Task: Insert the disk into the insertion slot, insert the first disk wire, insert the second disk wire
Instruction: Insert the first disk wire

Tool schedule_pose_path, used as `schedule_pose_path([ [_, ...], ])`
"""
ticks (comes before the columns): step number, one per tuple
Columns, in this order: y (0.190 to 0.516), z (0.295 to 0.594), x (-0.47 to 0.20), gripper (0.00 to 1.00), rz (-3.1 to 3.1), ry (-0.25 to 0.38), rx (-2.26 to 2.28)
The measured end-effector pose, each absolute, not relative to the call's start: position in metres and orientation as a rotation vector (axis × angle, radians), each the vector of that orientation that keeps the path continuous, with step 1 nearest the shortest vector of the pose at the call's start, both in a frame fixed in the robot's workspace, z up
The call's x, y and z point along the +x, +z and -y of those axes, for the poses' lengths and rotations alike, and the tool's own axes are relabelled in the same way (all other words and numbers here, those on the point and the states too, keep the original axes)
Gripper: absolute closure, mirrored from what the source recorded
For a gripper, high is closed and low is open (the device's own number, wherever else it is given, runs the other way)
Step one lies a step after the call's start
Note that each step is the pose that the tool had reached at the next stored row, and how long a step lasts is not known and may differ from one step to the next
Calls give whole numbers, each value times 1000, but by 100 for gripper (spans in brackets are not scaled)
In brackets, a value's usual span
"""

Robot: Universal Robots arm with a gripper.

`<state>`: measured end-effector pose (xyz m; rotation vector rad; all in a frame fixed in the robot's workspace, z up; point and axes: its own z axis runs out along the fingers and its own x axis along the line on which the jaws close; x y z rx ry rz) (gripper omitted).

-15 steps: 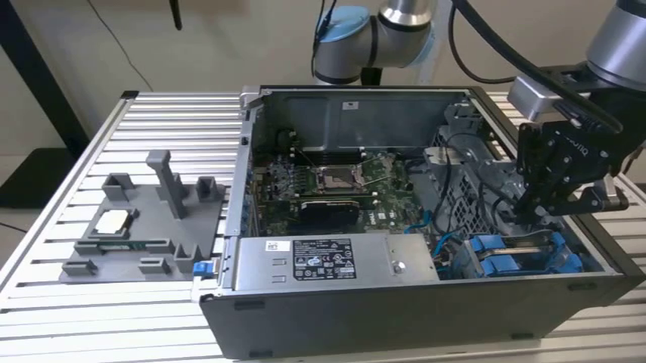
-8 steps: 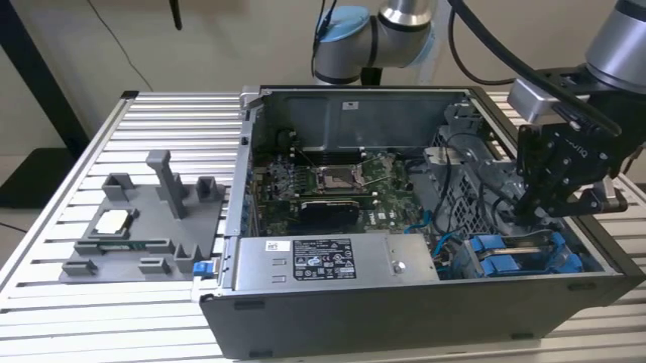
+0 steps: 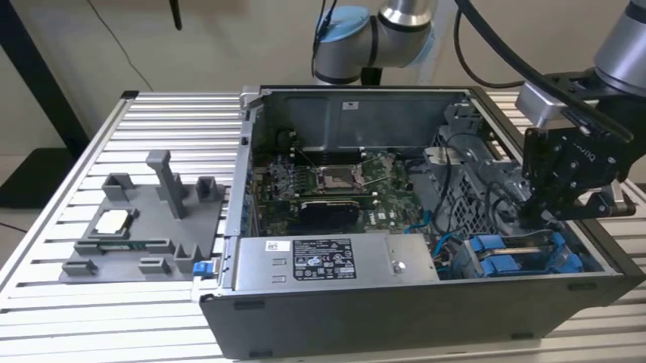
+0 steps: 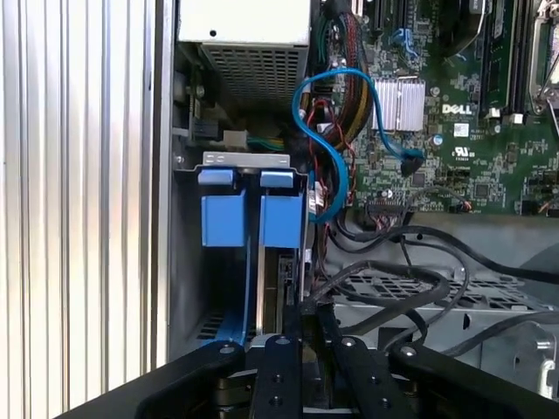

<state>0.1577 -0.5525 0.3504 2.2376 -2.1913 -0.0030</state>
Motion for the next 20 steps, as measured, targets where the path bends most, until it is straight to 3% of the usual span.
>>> schedule_pose_path([
  [20, 334, 560, 163, 81, 2191, -1, 2237],
])
